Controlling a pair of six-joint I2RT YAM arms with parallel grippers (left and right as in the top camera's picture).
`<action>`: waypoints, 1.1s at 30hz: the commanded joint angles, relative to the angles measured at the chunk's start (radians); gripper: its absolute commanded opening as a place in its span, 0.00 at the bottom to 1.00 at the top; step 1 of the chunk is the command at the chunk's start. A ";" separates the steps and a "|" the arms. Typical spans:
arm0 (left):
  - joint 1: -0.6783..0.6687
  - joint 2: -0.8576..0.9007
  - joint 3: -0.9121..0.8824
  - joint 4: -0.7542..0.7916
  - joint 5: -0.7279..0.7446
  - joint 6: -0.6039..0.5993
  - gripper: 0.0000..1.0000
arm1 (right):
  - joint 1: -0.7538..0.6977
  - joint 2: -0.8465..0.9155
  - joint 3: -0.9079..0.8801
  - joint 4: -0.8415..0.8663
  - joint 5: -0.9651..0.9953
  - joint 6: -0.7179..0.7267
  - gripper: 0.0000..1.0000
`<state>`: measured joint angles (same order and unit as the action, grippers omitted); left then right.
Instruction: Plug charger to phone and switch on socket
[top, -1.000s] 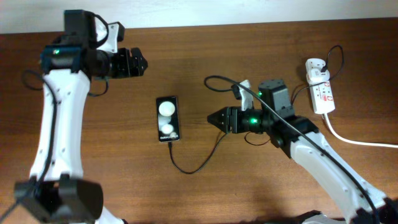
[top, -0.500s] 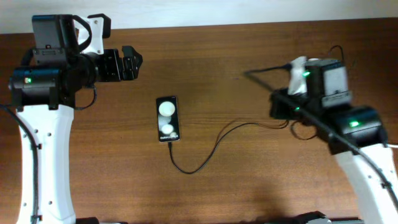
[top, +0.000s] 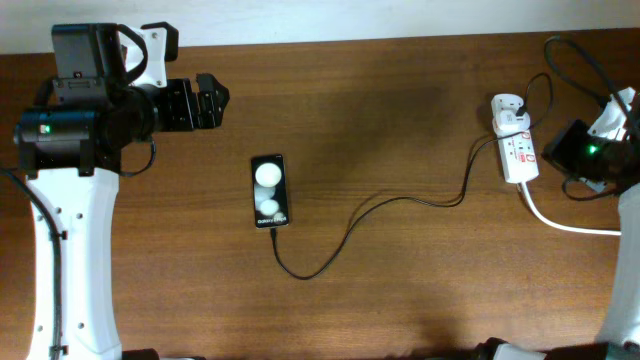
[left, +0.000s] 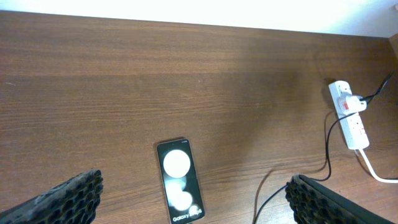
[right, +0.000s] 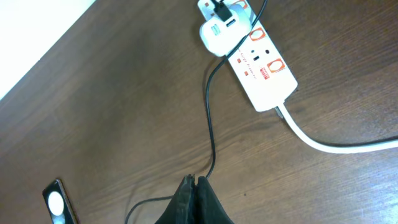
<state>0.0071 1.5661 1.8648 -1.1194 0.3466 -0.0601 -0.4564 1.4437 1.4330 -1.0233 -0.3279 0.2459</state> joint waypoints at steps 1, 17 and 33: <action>0.003 -0.007 0.017 -0.001 -0.003 0.005 0.99 | -0.048 0.089 0.096 -0.013 -0.077 -0.033 0.04; 0.003 -0.007 0.017 -0.001 -0.003 0.005 0.99 | -0.134 0.530 0.315 0.069 -0.106 -0.029 0.04; 0.002 -0.007 0.017 -0.001 -0.003 0.005 0.99 | -0.091 0.752 0.311 0.297 -0.106 -0.027 0.04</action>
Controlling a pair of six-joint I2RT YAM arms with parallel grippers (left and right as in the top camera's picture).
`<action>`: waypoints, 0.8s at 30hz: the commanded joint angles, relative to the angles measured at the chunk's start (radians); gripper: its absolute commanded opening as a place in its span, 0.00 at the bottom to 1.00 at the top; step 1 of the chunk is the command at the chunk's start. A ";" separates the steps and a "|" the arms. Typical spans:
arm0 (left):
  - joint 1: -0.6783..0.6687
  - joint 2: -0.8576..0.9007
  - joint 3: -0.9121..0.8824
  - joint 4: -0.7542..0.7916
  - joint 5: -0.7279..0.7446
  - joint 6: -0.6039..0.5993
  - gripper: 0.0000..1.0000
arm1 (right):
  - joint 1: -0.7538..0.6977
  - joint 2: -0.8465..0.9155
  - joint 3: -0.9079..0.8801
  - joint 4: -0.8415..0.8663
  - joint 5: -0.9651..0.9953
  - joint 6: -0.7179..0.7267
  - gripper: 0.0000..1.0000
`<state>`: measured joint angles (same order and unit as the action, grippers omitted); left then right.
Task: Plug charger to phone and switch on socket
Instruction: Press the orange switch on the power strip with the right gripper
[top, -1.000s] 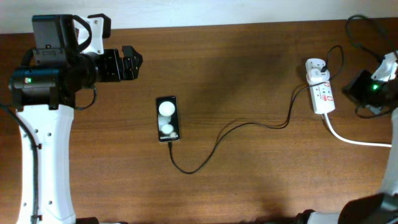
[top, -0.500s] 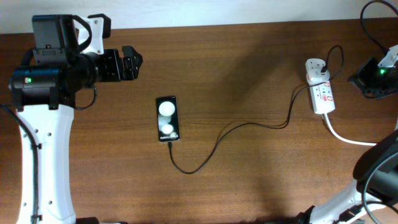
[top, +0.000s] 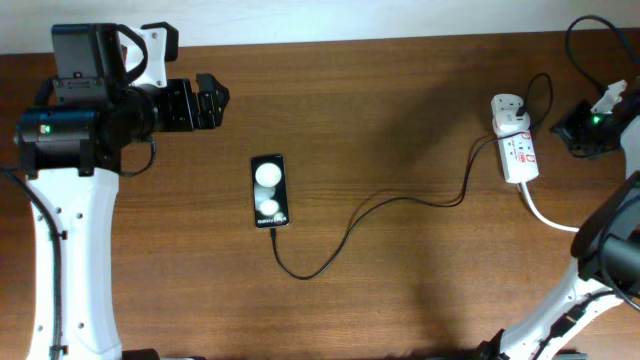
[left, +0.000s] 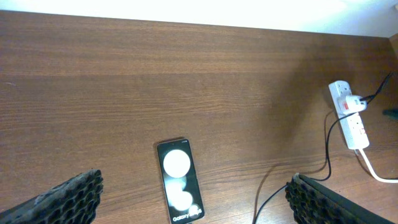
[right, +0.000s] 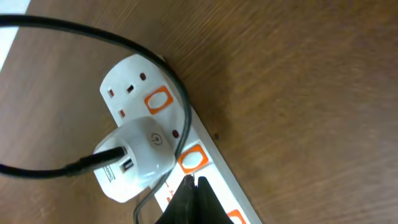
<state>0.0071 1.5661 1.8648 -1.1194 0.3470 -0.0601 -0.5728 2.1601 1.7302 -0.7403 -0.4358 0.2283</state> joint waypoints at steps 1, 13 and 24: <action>0.003 -0.007 0.017 -0.001 -0.004 0.005 0.99 | 0.031 0.050 0.014 0.020 0.002 -0.002 0.04; 0.003 -0.007 0.017 -0.001 -0.004 0.005 0.99 | 0.095 0.129 0.014 0.068 0.021 0.011 0.04; 0.003 -0.007 0.017 -0.001 -0.004 0.005 0.99 | 0.119 0.135 0.010 -0.024 0.021 0.015 0.04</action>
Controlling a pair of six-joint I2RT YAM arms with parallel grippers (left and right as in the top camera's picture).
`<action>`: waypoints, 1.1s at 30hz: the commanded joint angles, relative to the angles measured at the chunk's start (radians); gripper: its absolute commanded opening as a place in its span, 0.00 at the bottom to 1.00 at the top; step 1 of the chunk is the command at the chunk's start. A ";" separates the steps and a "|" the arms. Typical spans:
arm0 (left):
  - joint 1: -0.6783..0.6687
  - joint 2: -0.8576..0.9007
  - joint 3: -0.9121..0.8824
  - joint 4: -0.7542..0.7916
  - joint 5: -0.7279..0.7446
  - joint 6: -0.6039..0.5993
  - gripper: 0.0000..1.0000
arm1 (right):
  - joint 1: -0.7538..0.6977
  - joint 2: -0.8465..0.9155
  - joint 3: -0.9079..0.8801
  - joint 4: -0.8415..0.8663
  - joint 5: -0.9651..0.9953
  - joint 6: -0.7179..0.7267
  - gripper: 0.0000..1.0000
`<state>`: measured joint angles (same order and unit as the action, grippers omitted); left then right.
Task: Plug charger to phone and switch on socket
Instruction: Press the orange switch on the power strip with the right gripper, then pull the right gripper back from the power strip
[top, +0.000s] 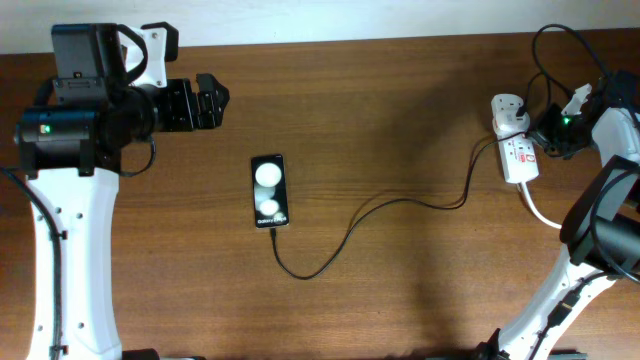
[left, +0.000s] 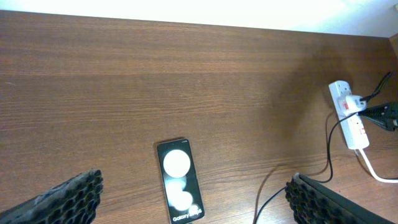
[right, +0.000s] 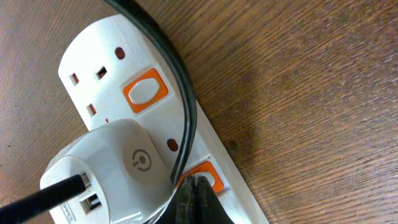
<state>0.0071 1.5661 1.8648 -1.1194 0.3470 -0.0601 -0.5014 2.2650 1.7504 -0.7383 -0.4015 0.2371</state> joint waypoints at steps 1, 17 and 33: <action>0.003 -0.007 0.017 -0.001 -0.004 0.005 0.99 | 0.058 0.032 -0.014 -0.026 -0.013 0.006 0.04; 0.003 -0.007 0.017 -0.001 -0.004 0.005 0.99 | -0.055 -0.367 0.057 -0.208 0.058 0.014 0.04; 0.003 -0.007 0.017 -0.001 -0.004 0.005 0.99 | 0.451 -1.011 0.057 -0.613 0.058 -0.223 0.24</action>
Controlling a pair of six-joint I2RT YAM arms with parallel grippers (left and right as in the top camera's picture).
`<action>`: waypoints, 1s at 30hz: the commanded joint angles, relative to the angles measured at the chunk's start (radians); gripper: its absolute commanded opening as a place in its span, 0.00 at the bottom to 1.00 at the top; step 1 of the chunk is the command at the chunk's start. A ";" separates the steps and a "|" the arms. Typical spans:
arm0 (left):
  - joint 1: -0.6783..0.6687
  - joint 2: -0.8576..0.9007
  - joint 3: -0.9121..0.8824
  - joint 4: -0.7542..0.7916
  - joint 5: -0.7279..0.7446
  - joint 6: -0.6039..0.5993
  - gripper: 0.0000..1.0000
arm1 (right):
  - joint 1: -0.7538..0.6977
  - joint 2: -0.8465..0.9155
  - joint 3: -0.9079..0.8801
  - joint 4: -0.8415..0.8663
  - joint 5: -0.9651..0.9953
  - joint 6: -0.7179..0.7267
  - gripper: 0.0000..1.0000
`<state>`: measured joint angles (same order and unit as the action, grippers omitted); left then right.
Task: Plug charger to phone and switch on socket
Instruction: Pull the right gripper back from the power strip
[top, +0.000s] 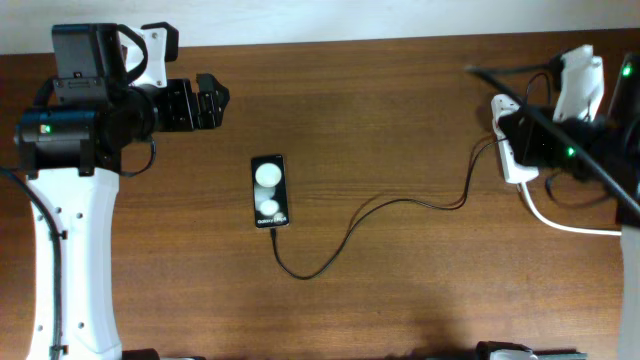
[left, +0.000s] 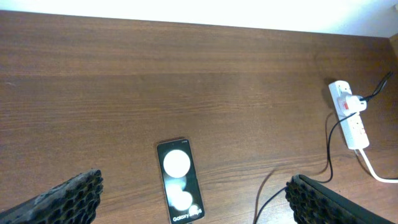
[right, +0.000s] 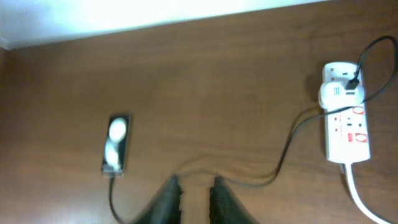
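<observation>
The black phone (top: 270, 190) lies screen up, left of the table's middle, also seen in the left wrist view (left: 179, 180) and right wrist view (right: 116, 144). A thin black cable (top: 400, 200) runs from its lower edge to the white charger plug (right: 339, 93) in the white power strip (right: 346, 127) at the far right. My right gripper (right: 194, 190) hangs high above the table, well back from the strip, open and empty. My left gripper (top: 215, 100) stays at the upper left, its fingers (left: 62, 199) wide open and empty.
The strip's thick white lead (top: 570, 222) trails off toward the right edge. More black cabling (top: 535, 85) loops near the strip at the back right. The cable's slack forms a loop (top: 310, 270) below the phone. The table is bare brown wood (top: 400, 90).
My right gripper was shut with its tip on the orange switch beside the charger plug. Now it is far back and high, fingers parted, with strip and phone both in its view.
My right gripper, shut, was some way short of the strip, then close over its plug end, then down on the switch beside the charger. Now it is drawn away and open. The phone, cable and left arm have stayed put throughout.
</observation>
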<state>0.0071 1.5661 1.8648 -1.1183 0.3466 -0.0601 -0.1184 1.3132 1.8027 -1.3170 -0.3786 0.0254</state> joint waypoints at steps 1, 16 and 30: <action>0.003 -0.007 0.017 -0.002 -0.003 0.005 0.99 | 0.095 -0.080 0.005 -0.067 0.061 -0.011 0.29; 0.003 -0.007 0.017 -0.002 -0.003 0.005 0.99 | 0.139 -0.058 0.004 -0.150 0.084 0.012 0.99; 0.003 -0.007 0.017 -0.002 -0.003 0.005 0.99 | 0.139 -0.536 -0.670 0.511 0.186 0.004 0.99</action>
<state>0.0071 1.5661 1.8664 -1.1198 0.3443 -0.0601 0.0147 0.8837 1.2659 -0.8722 -0.2398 0.0254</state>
